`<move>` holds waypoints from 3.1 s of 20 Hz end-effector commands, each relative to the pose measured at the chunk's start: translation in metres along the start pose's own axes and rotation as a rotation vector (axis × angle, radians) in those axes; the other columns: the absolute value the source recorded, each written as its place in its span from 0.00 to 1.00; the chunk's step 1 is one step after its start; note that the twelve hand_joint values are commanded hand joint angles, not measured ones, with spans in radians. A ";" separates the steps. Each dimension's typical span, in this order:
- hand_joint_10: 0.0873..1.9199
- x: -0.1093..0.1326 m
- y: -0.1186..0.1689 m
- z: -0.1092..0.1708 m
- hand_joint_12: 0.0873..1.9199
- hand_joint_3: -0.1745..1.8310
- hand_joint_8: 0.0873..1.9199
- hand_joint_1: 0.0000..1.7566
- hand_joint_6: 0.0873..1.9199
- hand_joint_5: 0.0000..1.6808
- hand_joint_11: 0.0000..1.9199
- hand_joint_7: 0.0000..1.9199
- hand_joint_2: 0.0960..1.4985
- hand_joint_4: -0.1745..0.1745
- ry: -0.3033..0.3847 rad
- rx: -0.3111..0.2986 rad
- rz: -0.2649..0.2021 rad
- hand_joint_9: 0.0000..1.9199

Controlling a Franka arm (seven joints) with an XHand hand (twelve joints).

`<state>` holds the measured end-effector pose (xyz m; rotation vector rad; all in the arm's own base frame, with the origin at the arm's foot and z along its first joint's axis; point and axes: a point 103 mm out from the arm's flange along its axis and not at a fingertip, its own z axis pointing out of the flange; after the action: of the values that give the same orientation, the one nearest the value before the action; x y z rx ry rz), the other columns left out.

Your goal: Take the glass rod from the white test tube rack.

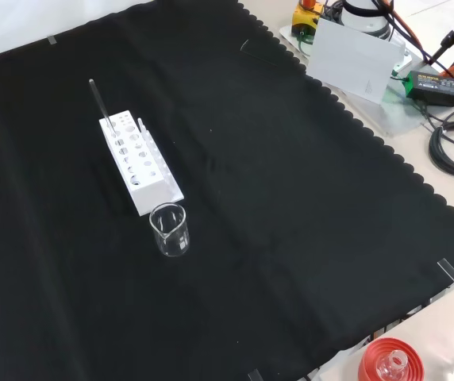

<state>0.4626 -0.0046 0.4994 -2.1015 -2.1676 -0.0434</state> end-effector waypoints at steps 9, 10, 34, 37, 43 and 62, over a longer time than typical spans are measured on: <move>0.41 -0.012 0.051 0.051 0.67 0.23 0.41 0.33 0.00 0.26 0.30 0.23 0.52 0.41 -0.010 0.096 -0.024 0.33; 0.41 -0.014 0.052 0.055 0.67 0.23 0.41 0.33 0.00 0.26 0.30 0.23 0.52 0.41 -0.004 0.093 -0.023 0.33; 0.40 -0.048 0.112 0.139 0.67 0.24 0.41 0.32 0.00 0.26 0.32 0.24 0.53 0.42 0.061 0.156 -0.048 0.35; 0.40 -0.053 0.119 0.150 0.67 0.25 0.41 0.32 0.00 0.26 0.32 0.24 0.54 0.42 0.077 0.177 -0.059 0.35; 0.40 -0.061 0.126 0.173 0.67 0.25 0.41 0.30 0.00 0.26 0.31 0.24 0.55 0.42 0.121 0.230 -0.064 0.34; 0.42 -0.060 0.130 0.201 0.68 0.25 0.41 0.30 0.00 0.27 0.31 0.23 0.55 0.41 0.085 0.288 -0.037 0.33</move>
<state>0.5767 -0.0447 0.2852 -1.8435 -2.0287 0.1497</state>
